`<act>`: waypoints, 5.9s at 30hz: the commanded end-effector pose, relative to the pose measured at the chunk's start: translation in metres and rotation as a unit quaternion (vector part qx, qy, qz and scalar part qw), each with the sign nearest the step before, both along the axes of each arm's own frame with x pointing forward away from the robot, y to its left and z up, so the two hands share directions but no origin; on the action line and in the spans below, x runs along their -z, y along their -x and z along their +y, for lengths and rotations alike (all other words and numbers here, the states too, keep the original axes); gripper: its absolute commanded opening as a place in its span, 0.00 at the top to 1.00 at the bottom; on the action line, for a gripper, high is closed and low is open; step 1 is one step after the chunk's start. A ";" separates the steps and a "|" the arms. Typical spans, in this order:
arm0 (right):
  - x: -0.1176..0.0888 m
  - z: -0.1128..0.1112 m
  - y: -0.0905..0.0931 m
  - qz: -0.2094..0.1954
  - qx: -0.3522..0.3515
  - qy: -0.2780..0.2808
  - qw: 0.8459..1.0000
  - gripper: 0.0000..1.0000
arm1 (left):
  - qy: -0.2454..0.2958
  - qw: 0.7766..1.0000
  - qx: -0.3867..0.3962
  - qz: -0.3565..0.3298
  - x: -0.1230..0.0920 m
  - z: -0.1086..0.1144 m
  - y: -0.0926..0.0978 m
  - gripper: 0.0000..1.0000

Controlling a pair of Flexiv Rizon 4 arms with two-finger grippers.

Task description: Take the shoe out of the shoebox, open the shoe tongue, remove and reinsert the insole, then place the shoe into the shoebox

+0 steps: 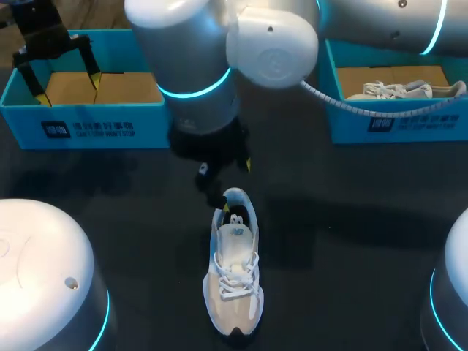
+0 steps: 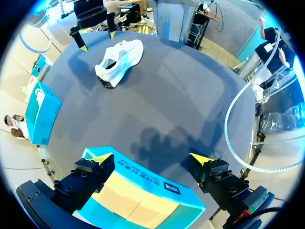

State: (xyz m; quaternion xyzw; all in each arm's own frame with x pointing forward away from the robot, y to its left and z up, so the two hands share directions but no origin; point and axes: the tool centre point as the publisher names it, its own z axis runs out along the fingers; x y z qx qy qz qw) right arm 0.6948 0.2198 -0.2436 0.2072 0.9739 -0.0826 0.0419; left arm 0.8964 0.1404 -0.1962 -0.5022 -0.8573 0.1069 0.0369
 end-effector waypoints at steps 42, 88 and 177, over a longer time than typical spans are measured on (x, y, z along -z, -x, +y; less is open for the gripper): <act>0.124 -0.002 -0.075 0.013 -0.209 -0.044 0.977 0.00 | -0.001 1.000 0.001 0.001 0.000 0.000 -0.001 0.00; 0.017 -0.049 -0.108 0.036 -0.208 0.007 0.978 1.00 | -0.001 1.000 0.001 0.001 0.000 0.000 -0.001 0.00; -0.116 -0.369 -0.462 -0.041 -0.309 0.058 0.948 1.00 | -0.001 1.000 0.001 0.001 0.000 0.000 -0.001 0.00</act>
